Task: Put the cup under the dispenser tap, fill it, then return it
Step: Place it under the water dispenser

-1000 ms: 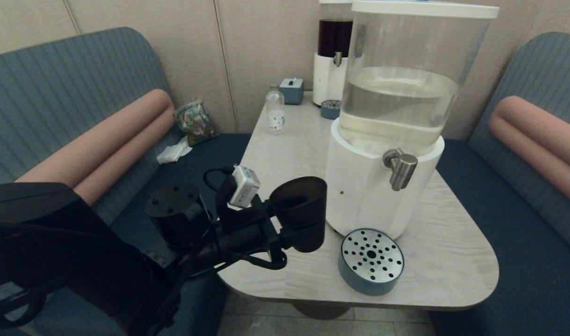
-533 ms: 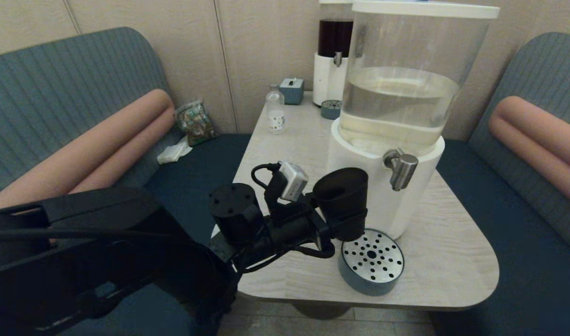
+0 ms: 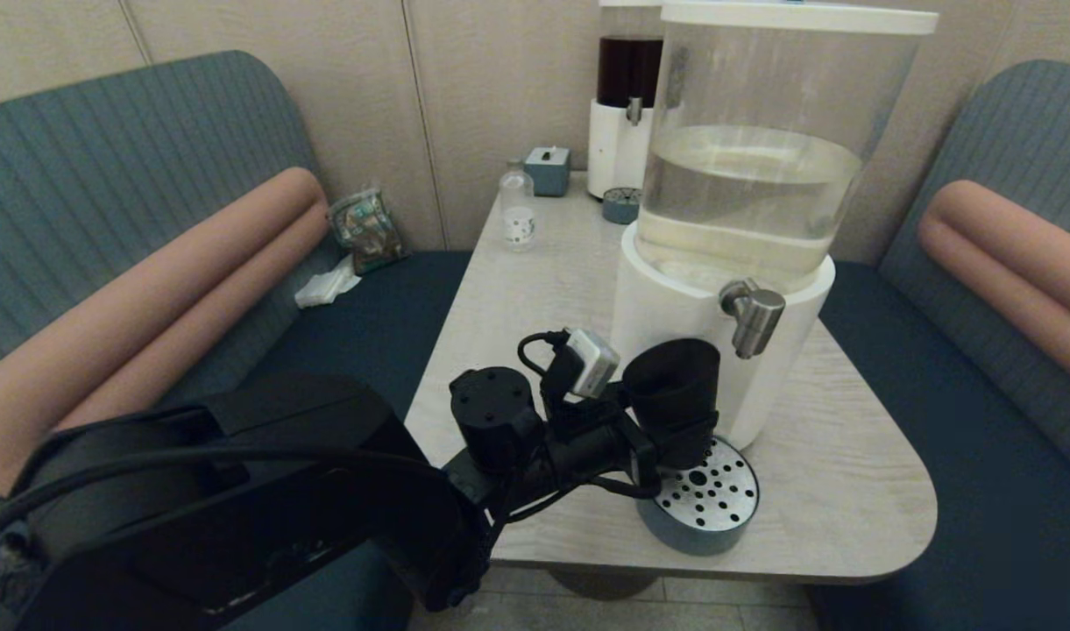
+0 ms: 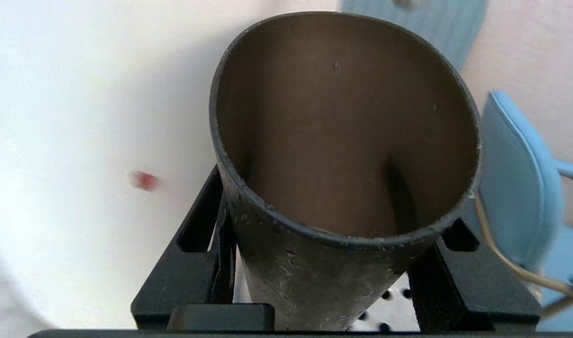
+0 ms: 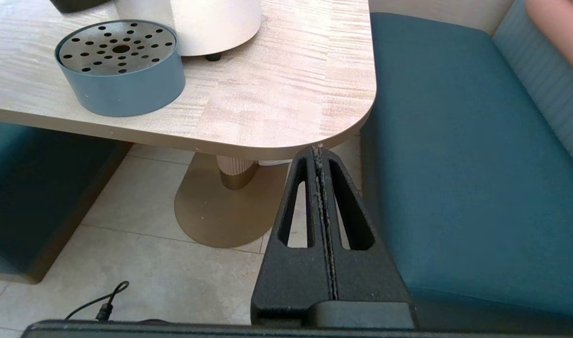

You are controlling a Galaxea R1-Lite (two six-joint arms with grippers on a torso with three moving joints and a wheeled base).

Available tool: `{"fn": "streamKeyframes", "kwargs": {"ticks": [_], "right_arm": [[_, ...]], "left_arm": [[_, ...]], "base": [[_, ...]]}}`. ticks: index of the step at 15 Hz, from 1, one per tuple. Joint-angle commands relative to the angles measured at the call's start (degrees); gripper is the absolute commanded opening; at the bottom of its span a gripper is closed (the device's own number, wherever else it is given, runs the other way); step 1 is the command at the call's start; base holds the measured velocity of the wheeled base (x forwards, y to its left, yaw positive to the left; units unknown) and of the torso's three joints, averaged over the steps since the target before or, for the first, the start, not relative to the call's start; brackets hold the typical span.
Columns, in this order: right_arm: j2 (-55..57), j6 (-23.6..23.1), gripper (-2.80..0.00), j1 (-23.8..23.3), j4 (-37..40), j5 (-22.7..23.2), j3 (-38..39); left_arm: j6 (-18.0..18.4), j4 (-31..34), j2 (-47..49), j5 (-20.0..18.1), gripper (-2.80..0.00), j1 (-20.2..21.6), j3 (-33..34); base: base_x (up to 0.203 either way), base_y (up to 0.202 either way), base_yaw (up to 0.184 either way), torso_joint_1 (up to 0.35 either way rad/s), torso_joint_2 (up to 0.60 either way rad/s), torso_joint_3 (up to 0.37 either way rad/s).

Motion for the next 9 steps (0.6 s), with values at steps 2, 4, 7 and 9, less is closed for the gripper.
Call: {"fn": "streamKeyframes", "kwargs": {"ticks": [2, 4, 7, 9], "right_arm": [[-0.04, -0.04, -2.80, 0.02, 0.01, 0.03, 0.09], [-0.04, -0.04, -2.80, 0.02, 0.01, 0.03, 0.00], [-0.04, -0.04, -2.80, 0.02, 0.01, 0.03, 0.00], [-0.04, -0.04, -2.80, 0.02, 0.01, 0.03, 0.08]], "left_arm": [[-0.01, -0.49, 1.85, -0.09, -2.80, -0.79, -0.15], [-0.01, -0.49, 2.96, -0.09, -2.80, -1.37, -0.41], [-0.01, -0.49, 4.00, -0.09, -2.80, -1.72, -0.74], [-0.01, -0.49, 4.02, -0.09, -2.80, -1.90, -0.95]], "base": [[0.000, 0.000, 0.000, 0.000, 0.00, 0.000], [0.000, 0.000, 0.000, 0.000, 0.00, 0.000], [0.000, 0.000, 0.000, 0.000, 0.00, 0.000], [0.000, 0.000, 0.000, 0.000, 0.00, 0.000]]}}
